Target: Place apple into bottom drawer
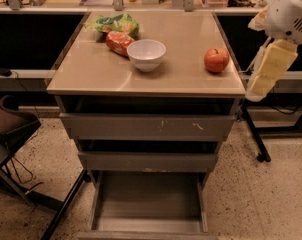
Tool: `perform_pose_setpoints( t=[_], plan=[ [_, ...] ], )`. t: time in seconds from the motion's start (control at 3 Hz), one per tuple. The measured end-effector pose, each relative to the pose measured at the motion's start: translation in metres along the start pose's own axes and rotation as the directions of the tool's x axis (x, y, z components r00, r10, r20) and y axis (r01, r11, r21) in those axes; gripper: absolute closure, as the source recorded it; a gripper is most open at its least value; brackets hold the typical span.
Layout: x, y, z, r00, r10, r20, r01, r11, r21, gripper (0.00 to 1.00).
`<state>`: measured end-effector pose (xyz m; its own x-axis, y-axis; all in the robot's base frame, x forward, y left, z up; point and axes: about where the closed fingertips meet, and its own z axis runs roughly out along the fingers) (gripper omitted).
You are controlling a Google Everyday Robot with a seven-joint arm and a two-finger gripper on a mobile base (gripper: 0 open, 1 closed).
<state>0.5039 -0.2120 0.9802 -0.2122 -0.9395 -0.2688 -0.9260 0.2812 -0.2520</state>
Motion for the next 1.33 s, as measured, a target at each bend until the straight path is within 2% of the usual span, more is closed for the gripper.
perform_pose_setpoints(
  t=[0.33,0.67,1.0,1.33],
  plan=[
    [-0.028,-0.039,0.006,0.998,0.002,0.057,-0.002,1.0000,0.007,0.00],
    [-0.032,-0.046,0.000,0.997,-0.001,0.071,-0.001,0.9995,0.031,0.00],
    [-0.032,-0.049,0.000,0.996,0.008,0.088,-0.011,0.9994,0.034,0.00],
    [-0.010,-0.060,0.016,0.991,0.018,0.131,-0.011,0.9984,-0.056,0.00]
  ],
)
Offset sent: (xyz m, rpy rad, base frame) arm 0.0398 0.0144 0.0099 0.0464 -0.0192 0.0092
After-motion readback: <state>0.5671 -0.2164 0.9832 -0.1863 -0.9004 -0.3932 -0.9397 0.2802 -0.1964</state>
